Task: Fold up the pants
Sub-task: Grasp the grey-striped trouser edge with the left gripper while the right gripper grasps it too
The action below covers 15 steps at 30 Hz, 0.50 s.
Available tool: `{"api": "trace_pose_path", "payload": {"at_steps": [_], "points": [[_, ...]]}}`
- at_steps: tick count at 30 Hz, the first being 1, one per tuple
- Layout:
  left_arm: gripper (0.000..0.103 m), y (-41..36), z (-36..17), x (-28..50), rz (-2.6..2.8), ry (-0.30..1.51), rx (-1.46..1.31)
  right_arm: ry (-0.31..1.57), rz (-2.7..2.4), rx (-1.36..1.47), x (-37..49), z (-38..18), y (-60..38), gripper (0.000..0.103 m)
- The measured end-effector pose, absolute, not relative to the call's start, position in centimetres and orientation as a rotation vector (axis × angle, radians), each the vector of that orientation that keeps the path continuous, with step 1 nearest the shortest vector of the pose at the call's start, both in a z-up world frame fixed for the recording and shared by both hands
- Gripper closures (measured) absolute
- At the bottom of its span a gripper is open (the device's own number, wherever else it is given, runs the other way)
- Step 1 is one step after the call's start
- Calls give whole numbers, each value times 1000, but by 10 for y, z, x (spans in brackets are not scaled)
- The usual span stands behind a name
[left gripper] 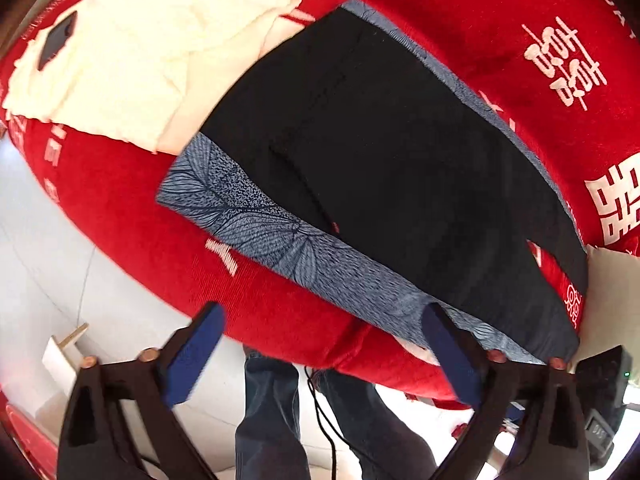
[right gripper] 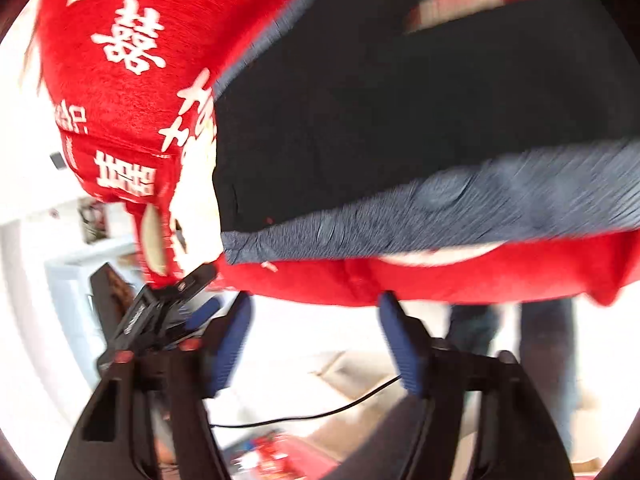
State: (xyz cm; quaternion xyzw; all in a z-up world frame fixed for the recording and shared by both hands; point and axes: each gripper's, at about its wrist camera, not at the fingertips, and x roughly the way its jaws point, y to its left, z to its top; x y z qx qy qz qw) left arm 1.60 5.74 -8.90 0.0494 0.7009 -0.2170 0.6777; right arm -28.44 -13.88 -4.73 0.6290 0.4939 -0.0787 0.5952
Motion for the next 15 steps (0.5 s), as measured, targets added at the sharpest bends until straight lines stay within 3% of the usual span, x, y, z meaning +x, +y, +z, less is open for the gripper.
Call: {"api": "trace_pose_path", "payload": {"at_steps": [7, 15], "points": [[11, 70, -146, 29, -535, 1615, 25, 1033, -200, 1564, -289, -115, -114, 39], [11, 69, -166, 37, -589, 1640, -49, 811, -234, 1686, -302, -140, -126, 39]]}}
